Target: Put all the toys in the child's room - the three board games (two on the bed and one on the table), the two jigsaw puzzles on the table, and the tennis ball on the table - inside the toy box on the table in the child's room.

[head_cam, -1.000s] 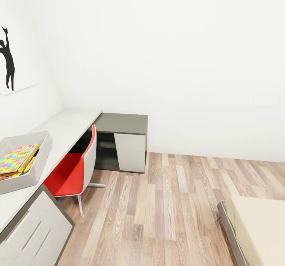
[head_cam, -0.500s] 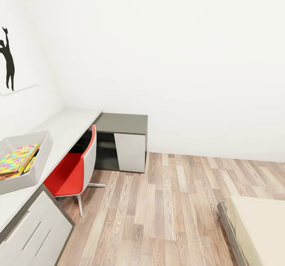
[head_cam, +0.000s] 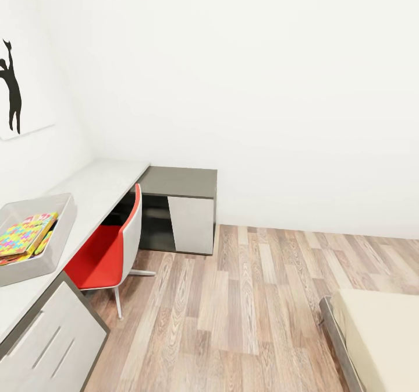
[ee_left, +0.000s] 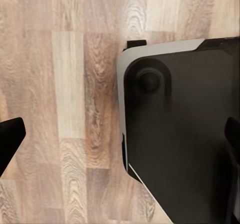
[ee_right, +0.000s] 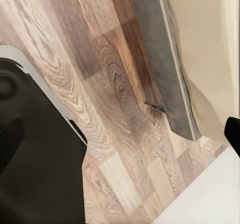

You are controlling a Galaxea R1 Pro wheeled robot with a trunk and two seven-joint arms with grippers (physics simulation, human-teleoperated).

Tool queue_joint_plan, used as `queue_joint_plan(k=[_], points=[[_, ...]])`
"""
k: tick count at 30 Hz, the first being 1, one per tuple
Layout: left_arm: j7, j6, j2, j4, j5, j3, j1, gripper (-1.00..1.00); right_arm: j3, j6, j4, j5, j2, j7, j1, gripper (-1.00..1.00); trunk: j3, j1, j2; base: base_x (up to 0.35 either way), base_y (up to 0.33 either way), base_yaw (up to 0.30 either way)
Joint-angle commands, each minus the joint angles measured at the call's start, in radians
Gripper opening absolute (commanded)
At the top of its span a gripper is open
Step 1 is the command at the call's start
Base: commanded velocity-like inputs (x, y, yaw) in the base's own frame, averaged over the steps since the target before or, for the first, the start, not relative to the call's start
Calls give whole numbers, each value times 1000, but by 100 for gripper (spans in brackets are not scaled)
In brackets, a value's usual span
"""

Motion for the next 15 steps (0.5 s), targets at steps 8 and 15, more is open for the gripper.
queue_joint_plan(k=[8,15], points=[[1,-3,-2,0,10,-9,-1,100,7,-7,3,-10,-51,-2,2,100,-2,1,-2,0,0,0],[1,-3,-3,0,9,-10,-1,100,8,-7,4,-10,-59,-2,2,100,-2,1,-2,0,0,0]])
